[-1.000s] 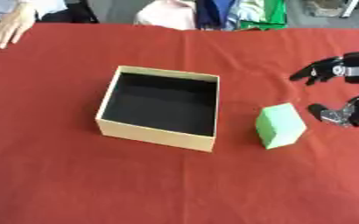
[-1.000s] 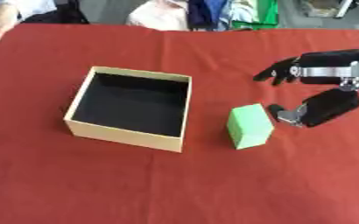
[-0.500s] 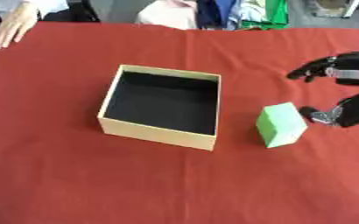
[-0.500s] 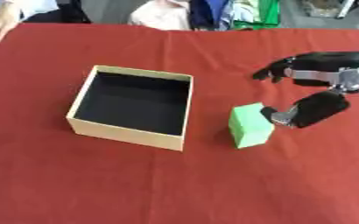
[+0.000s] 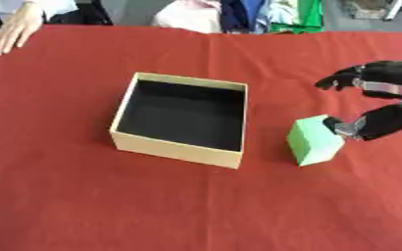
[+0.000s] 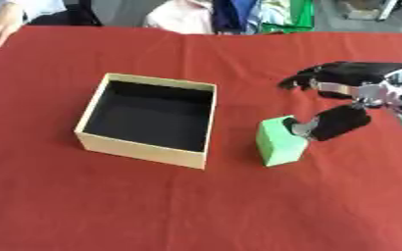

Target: Pick up objects on the table and place them in the box.

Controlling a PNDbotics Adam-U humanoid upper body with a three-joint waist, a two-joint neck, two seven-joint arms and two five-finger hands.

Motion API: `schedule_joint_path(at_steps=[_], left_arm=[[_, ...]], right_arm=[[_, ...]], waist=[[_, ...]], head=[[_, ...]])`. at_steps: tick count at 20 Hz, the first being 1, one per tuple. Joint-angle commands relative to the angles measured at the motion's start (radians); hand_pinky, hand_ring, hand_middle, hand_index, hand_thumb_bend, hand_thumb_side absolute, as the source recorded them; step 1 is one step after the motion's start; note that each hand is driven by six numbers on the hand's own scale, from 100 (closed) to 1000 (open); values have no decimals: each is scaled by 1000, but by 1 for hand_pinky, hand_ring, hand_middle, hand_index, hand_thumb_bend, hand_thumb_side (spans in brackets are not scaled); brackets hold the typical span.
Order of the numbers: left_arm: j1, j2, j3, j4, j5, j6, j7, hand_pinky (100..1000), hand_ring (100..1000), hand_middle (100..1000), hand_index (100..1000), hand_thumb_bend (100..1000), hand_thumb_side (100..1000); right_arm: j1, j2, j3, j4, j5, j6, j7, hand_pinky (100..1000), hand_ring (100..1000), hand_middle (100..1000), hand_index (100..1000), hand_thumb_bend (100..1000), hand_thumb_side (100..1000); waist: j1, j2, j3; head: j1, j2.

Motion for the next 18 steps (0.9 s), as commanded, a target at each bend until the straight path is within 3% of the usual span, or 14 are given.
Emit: schedule_joint_path(at_steps=[1, 12, 13, 14, 18], left_arm=[[-2, 17, -2, -21, 0, -1, -6, 650, 620, 700, 780, 100, 530], [-2, 16, -3, -21, -2, 1, -13, 650, 621, 701, 780, 100, 530], [-2, 16, -3, -21, -2, 1, -13, 650, 621, 701, 780, 100, 535], [-3, 16, -3, -21, -2, 1, -14, 650, 621, 701, 780, 100, 530], [-3, 16, -4, -21, -2, 2, -16, 650, 621, 702, 780, 100, 529]], right_arm=[[-18, -10, 0, 7, 12, -5, 3, 916, 891, 895, 1000, 180, 665], [-1, -11, 26, 17, -27, -14, 29, 916, 891, 902, 1000, 166, 642], [2, -11, 27, 19, -24, -15, 30, 917, 892, 902, 1000, 176, 604], [5, -12, 28, 21, -22, -15, 30, 918, 893, 904, 1000, 172, 633], [16, -14, 31, 33, -3, -22, 36, 927, 896, 908, 1000, 214, 563]], waist=[[-9, -27, 2], [-11, -25, 2], [-11, -25, 2], [-11, -25, 2], [-11, -24, 2]], head=[[0, -2], [6, -2], [6, -2], [7, -3], [8, -5]])
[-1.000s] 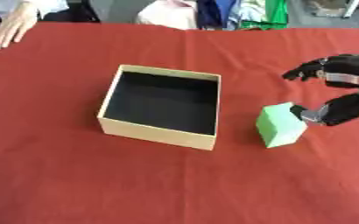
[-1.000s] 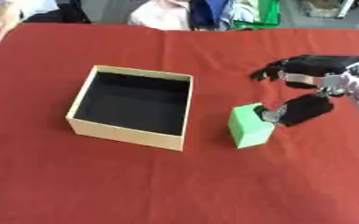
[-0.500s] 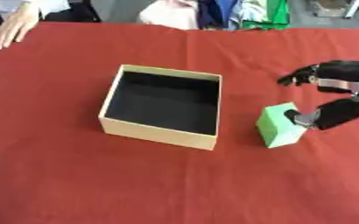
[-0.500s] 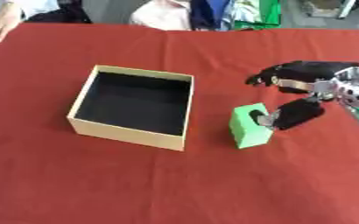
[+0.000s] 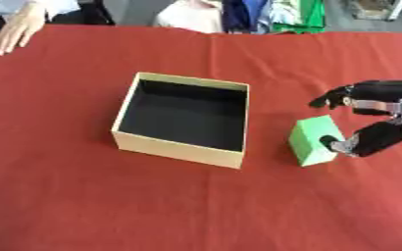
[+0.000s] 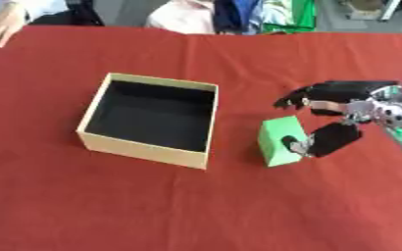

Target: Pick up objects on the table and place them in the box.

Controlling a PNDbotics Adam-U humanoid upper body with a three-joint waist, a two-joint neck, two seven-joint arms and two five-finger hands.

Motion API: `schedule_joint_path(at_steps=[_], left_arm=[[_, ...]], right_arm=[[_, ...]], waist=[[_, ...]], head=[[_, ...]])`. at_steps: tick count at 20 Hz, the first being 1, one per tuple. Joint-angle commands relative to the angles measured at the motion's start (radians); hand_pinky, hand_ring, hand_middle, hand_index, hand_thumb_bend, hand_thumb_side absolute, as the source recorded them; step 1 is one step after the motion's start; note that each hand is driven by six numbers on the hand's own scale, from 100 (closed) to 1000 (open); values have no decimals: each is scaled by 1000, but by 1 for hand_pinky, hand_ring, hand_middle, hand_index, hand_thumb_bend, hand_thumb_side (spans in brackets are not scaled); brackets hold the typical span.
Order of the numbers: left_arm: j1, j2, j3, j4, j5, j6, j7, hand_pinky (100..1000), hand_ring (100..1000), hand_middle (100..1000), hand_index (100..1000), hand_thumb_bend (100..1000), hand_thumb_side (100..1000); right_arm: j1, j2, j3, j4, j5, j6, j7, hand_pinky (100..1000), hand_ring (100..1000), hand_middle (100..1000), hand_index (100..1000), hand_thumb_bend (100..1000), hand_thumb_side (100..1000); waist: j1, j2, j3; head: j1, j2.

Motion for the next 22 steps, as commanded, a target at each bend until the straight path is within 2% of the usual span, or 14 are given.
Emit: schedule_joint_path(at_steps=[1, 7, 13, 22], left_arm=[[-3, 16, -4, -21, -2, 0, -5, 650, 621, 702, 780, 100, 529], [-3, 14, -4, -21, -3, -1, -7, 650, 621, 702, 780, 100, 529], [-6, 13, -5, -21, -2, -1, -8, 650, 622, 702, 780, 100, 529], [-8, 10, -6, -21, -3, 3, -12, 650, 622, 704, 781, 100, 528]], right_arm=[[-4, -21, -6, 7, 16, -6, 6, 927, 896, 909, 1000, 222, 545], [3, -19, 3, 20, 2, -17, 26, 922, 896, 921, 1000, 219, 490], [9, -16, 4, 29, -11, -3, 30, 922, 906, 937, 1000, 229, 429], [15, -2, 11, 38, -3, 18, -7, 911, 896, 906, 1000, 208, 466]], waist=[[-11, -24, 1], [-10, -21, 3], [-9, -20, 3], [-10, -16, 5]], head=[[2, -6], [2, -4], [3, -8], [1, -11]])
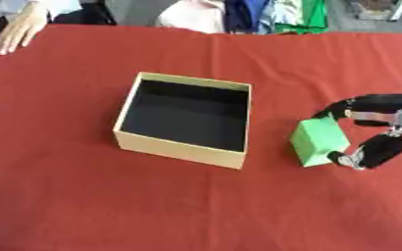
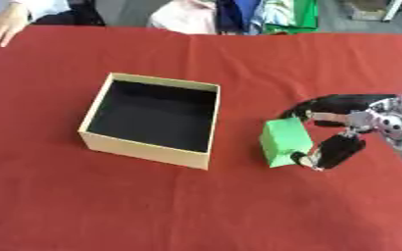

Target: Pick up objects on the table and place them in the box.

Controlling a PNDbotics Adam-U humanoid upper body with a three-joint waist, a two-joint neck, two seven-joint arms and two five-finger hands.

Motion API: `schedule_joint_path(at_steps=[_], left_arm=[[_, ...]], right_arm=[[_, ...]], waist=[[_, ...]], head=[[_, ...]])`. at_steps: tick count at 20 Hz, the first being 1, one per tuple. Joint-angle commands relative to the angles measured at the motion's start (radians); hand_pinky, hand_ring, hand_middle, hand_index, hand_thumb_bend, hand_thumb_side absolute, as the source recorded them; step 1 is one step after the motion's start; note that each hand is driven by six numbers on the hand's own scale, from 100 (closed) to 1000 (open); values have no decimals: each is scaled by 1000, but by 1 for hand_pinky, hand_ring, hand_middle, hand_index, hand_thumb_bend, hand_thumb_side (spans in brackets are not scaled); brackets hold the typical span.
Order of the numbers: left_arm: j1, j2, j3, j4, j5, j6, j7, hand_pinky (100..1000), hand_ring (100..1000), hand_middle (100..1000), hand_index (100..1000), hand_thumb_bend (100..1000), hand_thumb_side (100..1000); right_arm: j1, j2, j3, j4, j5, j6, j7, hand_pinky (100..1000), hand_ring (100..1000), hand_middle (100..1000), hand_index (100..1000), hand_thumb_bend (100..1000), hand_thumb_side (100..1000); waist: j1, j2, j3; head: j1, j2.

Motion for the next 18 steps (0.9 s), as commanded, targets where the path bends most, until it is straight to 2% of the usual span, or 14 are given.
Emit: schedule_joint_path(at_steps=[1, 3, 6, 9, 12, 17, 18], left_arm=[[-8, 11, -1, -21, -3, 0, -4, 650, 623, 704, 781, 100, 528], [-8, 11, -1, -21, -3, -1, -5, 650, 623, 704, 781, 100, 528], [-8, 10, -1, -21, -3, -1, -5, 650, 623, 704, 781, 100, 527], [-9, 9, -1, -21, -3, 0, -6, 650, 623, 704, 781, 100, 527], [-9, 8, -1, -21, -4, 2, -7, 650, 623, 705, 781, 100, 527], [-10, 9, -1, -21, -5, 4, -8, 650, 624, 705, 781, 100, 528], [-10, 9, -1, -21, -5, 5, -8, 650, 624, 705, 781, 100, 528]], right_arm=[[-8, -10, -2, 1, 4, 5, -14, 909, 892, 893, 1000, 211, 462], [-8, -6, 2, 1, 7, 4, -21, 904, 882, 833, 1000, 215, 441], [-9, -2, 6, -2, 16, 2, -46, 896, 860, 734, 1000, 243, 340], [-10, 2, 5, -9, 33, 9, -106, 875, 819, 629, 910, 243, 186], [-8, 4, 9, -10, 38, 26, -164, 859, 793, 552, 818, 214, 109], [-13, 4, 9, -11, 30, 53, -214, 844, 770, 489, 716, 100, 100], [-14, 4, 8, -11, 28, 58, -221, 844, 769, 483, 709, 100, 100]], waist=[[-9, -16, 2], [-8, -15, 3], [-8, -14, 4], [-9, -13, 4], [-10, -12, 6], [-13, -12, 7], [-13, -12, 7]], head=[[0, -9], [0, -10], [0, -11], [0, -11], [0, -10], [1, -10], [1, -10]])
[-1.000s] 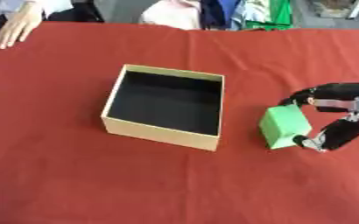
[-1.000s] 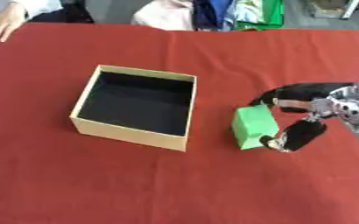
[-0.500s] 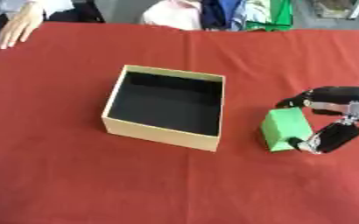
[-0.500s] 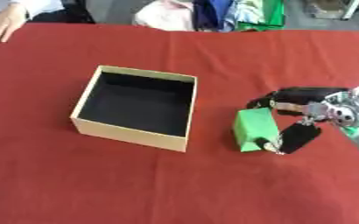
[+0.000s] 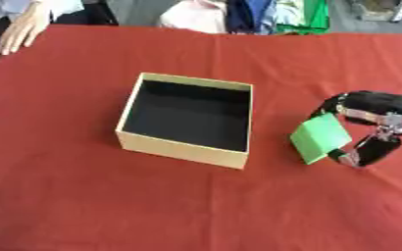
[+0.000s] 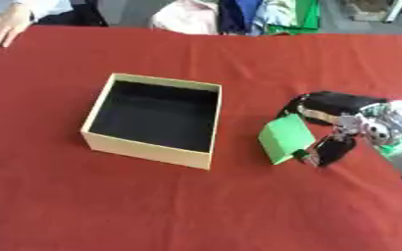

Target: Pick up objects on the table and place them in the box.

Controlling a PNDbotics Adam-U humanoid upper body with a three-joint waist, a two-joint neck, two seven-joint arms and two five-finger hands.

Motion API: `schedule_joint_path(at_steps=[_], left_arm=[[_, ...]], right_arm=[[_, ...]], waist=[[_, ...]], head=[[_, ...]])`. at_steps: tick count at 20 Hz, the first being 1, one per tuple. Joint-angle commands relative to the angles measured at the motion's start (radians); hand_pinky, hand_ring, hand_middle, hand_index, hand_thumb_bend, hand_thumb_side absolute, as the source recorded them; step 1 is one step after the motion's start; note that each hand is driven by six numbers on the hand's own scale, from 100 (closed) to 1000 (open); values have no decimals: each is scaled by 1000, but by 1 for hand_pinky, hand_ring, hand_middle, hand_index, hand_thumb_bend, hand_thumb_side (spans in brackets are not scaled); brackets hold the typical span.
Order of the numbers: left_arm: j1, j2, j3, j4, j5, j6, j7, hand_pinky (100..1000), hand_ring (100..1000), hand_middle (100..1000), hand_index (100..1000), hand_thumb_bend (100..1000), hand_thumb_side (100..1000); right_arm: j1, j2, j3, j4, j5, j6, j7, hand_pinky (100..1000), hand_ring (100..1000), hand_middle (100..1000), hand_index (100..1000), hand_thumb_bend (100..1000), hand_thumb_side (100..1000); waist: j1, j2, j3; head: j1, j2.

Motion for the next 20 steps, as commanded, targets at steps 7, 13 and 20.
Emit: schedule_joint_path(at_steps=[7, 13, 20], left_arm=[[-9, 10, -1, -21, -4, 4, -5, 651, 625, 706, 782, 100, 528], [-8, 11, 0, -21, -5, 5, -6, 651, 626, 707, 782, 100, 528], [-5, 12, 0, -21, -3, 2, -6, 651, 626, 708, 782, 100, 528]], right_arm=[[-28, -26, -23, -29, -1, 33, -57, 834, 756, 461, 670, 100, 100], [-55, -49, -73, -54, -53, 46, -35, 835, 752, 457, 666, 100, 100], [-151, -25, -111, -80, 24, 75, -35, 842, 749, 455, 659, 100, 100]], waist=[[-14, -15, 0], [-15, -17, -5], [-12, -22, -2]], head=[[1, -9], [2, -10], [-29, -5]])
